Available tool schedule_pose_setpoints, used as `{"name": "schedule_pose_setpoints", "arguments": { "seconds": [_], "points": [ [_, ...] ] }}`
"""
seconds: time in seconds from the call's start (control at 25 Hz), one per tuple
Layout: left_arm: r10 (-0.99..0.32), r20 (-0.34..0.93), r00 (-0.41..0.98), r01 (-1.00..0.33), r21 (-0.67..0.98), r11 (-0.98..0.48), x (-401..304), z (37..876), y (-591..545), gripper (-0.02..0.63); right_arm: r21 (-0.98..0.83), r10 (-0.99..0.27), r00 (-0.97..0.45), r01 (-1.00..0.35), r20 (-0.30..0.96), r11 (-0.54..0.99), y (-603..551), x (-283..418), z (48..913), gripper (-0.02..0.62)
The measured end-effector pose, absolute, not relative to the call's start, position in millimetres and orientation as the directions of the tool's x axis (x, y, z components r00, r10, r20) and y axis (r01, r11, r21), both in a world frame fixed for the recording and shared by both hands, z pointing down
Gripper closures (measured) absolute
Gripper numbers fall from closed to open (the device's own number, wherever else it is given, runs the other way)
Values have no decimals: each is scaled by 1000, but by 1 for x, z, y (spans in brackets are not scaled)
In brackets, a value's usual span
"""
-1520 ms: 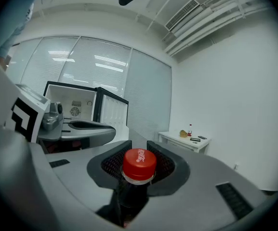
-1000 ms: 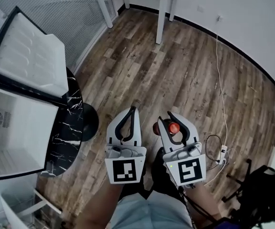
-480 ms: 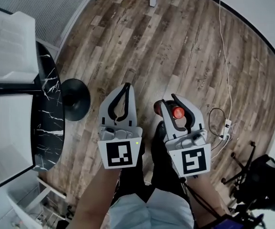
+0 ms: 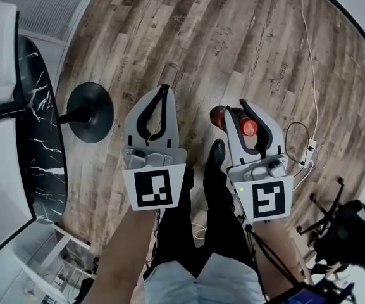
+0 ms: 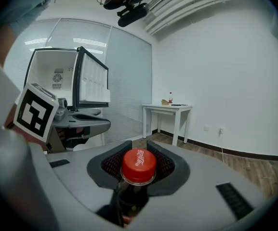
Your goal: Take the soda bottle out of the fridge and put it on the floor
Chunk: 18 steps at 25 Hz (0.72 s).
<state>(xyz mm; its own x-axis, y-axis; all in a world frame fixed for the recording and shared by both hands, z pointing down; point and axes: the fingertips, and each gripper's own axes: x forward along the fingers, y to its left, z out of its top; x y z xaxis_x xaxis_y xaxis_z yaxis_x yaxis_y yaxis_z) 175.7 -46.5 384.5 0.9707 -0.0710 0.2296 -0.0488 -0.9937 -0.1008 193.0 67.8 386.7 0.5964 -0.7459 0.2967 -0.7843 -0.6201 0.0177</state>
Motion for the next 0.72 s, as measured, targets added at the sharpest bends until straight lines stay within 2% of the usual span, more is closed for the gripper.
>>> {"name": "schedule_pose_setpoints", "arguments": {
  "seconds": [0.72],
  "points": [
    [-19, 294, 956, -3, -55, -999, 197, 513, -21, 589, 8, -716, 606, -765, 347, -644, 91, 215, 514, 485]
  ]
}}
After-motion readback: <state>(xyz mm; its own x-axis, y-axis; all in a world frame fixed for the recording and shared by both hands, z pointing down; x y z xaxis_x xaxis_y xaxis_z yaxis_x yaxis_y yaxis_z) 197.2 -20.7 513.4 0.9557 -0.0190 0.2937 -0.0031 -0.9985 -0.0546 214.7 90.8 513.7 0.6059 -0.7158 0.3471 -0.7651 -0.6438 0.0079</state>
